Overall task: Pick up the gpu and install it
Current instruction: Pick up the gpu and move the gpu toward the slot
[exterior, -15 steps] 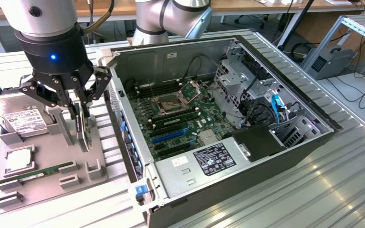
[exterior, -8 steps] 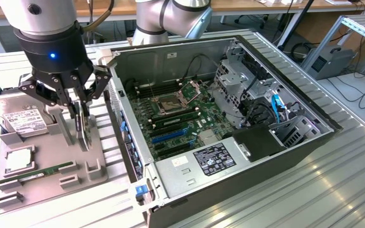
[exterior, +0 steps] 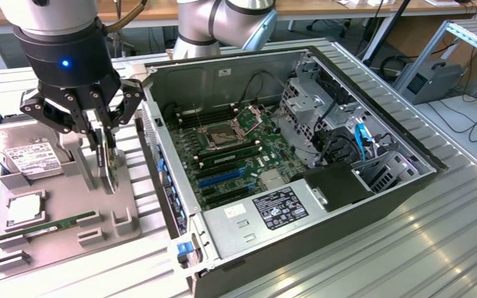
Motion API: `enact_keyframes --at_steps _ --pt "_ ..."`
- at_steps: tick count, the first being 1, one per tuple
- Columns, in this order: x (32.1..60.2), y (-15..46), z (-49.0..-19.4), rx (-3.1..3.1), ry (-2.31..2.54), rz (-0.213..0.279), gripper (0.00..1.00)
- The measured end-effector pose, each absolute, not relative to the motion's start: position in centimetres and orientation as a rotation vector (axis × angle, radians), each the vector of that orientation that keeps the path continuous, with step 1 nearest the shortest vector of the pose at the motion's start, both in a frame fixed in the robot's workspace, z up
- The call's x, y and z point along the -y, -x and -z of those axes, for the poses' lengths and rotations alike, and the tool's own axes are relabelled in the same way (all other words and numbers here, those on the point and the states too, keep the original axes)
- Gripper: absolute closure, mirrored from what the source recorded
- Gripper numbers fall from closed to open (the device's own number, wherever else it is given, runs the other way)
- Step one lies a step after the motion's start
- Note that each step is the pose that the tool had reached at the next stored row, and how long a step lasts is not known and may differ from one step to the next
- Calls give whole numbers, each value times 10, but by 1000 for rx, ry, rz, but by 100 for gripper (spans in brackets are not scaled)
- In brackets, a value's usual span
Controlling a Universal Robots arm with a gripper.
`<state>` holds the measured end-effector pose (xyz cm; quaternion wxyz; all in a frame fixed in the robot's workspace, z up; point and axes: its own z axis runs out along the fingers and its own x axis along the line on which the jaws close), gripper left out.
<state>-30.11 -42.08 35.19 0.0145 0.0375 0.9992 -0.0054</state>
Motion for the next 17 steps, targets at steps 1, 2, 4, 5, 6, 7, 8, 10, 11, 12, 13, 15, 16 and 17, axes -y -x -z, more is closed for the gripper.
enact_keyframes --at_steps 1,2,4,5,6,7,8,10,11,12,13,15,16,17 --pt "421 301 -354 -3110 -117 17 73" --pt "421 301 -355 -3110 -117 17 73" --pt "421 301 -359 -3110 -117 17 73" --pt "421 301 -360 -3110 -117 17 73" --pt "421 301 -362 -3110 -117 17 73" --pt "421 301 -363 -3110 -117 17 73" --pt "421 301 -365 -3110 -117 17 73" --pt "421 301 -368 -3110 -117 17 73" --pt "421 301 -369 -3110 -117 17 73" --pt "421 301 -370 -3110 -117 17 73" --pt "421 301 -372 -3110 -117 17 73" --pt "421 301 -374 -3110 -117 17 73" --pt "421 301 -377 -3110 -117 17 73" --pt "421 301 -378 -3110 -117 17 73"
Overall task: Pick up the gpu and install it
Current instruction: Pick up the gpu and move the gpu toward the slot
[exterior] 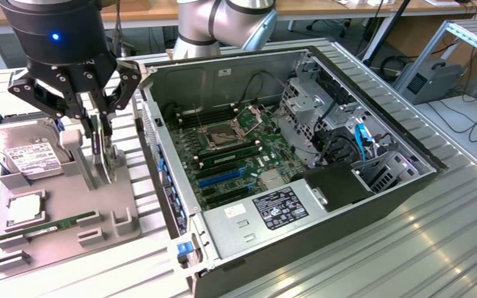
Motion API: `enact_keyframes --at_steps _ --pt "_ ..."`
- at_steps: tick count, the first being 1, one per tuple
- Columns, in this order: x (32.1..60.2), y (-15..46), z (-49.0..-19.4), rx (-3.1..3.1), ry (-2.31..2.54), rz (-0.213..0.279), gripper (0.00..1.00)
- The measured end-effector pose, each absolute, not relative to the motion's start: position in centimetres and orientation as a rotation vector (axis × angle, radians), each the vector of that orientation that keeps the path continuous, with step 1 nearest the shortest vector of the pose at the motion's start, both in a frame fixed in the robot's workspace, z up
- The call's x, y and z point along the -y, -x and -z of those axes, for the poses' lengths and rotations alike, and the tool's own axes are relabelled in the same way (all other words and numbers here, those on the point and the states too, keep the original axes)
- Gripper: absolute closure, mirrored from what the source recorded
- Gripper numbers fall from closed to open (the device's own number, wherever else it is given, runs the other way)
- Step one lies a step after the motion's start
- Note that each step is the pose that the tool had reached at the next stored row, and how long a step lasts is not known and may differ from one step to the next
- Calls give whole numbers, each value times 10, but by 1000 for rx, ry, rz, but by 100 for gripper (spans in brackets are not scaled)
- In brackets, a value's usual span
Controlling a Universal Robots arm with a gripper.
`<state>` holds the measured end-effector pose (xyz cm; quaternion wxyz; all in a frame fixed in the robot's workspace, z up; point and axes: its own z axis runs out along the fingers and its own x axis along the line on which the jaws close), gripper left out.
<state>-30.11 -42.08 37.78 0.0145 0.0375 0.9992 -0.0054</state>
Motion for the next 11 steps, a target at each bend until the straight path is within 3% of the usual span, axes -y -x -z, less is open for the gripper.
enact_keyframes --at_steps 11 --pt "421 301 -392 -3110 -117 17 73"
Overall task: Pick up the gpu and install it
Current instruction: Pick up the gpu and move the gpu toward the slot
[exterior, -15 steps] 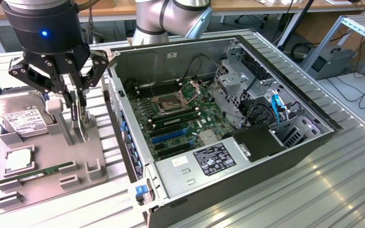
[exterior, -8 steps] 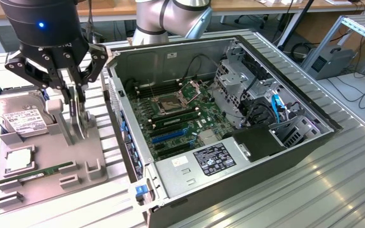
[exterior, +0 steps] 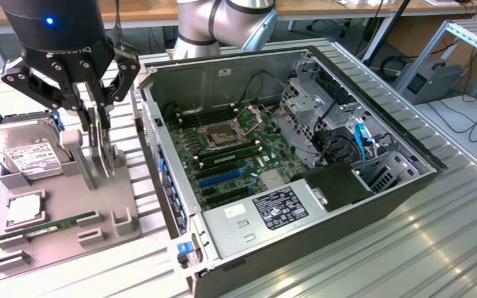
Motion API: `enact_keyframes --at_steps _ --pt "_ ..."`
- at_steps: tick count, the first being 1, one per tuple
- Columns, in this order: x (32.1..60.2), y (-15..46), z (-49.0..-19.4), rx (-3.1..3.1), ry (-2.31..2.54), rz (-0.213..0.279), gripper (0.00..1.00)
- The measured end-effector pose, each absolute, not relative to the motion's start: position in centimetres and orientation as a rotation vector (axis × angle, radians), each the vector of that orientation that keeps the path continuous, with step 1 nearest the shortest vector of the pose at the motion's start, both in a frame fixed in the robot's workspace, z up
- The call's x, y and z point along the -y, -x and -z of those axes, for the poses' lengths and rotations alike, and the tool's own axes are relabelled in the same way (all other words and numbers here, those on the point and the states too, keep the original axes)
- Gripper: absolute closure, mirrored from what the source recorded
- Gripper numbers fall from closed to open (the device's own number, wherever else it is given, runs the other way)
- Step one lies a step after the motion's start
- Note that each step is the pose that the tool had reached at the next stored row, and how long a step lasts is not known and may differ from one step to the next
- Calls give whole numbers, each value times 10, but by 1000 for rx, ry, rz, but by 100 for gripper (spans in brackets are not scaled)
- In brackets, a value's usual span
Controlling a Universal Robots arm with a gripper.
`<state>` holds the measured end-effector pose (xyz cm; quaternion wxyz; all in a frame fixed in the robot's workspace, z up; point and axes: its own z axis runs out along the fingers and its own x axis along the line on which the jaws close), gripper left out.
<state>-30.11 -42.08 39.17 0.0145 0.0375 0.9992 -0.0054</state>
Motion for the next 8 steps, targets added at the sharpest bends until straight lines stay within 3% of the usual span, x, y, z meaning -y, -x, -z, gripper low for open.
enact_keyframes --at_steps 8 --pt "421 301 -402 -3110 -117 17 73"
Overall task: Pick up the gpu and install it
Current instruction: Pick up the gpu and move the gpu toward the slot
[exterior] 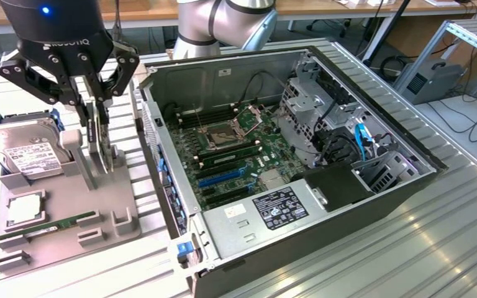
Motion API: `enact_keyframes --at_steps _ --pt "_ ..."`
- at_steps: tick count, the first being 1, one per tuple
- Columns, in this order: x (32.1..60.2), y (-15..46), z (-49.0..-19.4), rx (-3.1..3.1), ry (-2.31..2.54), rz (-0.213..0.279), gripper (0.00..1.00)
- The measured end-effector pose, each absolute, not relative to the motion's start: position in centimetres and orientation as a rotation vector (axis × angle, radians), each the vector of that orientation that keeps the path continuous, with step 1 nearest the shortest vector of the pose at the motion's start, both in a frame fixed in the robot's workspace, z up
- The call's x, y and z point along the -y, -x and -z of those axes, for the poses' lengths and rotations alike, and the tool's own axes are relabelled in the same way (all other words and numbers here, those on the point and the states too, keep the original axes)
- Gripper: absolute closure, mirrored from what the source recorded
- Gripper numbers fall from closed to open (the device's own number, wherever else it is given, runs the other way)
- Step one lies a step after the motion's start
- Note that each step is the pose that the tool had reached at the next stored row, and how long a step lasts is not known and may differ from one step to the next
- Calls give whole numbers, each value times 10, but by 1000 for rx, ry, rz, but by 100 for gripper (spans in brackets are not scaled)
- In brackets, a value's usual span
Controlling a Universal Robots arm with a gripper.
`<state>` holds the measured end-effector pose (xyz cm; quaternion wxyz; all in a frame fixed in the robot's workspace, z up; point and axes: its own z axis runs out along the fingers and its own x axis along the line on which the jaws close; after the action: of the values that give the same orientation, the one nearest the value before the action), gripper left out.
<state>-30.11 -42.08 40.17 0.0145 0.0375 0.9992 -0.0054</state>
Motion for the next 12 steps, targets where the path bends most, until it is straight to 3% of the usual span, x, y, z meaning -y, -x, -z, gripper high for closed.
enact_keyframes --at_steps 12 --pt "421 301 -419 -3110 -117 17 73"
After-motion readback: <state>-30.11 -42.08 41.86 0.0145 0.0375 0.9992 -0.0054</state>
